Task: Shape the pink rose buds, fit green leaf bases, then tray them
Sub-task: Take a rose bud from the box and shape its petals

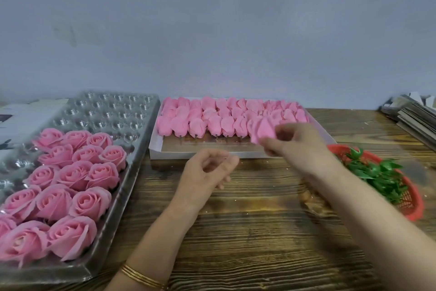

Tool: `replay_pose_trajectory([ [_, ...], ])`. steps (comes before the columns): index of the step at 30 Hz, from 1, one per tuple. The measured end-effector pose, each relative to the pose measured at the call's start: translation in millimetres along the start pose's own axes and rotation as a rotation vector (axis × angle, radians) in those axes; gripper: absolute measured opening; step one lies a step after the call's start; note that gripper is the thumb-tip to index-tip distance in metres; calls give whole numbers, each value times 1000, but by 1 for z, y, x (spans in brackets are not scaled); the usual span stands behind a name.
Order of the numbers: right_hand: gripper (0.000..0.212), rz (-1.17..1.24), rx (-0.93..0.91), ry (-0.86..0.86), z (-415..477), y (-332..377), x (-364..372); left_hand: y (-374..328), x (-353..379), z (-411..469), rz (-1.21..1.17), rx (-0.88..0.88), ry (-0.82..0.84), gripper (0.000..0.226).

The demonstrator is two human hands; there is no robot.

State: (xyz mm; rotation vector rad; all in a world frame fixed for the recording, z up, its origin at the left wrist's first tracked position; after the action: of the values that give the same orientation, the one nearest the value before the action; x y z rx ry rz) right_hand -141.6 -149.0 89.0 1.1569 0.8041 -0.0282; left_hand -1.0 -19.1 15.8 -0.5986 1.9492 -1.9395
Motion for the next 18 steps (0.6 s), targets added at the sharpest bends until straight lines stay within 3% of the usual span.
replay_pose_trajectory([
  [3,3,225,-5,99,-28,4,35,1,9,-1,-118,-25,131,85],
  [5,9,401,-3,124,-41,3,53,1,12,-2,-179,-38,233,94],
  [8,11,527,-14,141,-48,-3,69,1,11,-5,-264,-94,274,86],
  [12,15,665,-20,180,-51,-13,81,5,11,-5,-298,-159,249,59],
  [18,35,809,37,179,-55,-22,87,11,14,-4,-313,-214,224,48],
])
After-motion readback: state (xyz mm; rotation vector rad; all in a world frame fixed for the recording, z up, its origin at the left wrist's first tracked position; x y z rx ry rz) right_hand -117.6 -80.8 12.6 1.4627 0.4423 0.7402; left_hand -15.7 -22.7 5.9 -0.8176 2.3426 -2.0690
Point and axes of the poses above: each hand's wrist, its own z-axis towards the middle knuckle, its own x-axis out of the palm, y = z × x, the point moved 3 cm from there along z, towards the middle knuckle, and after that the axes turned 3 degrees about -x, right-handed, at the moved point
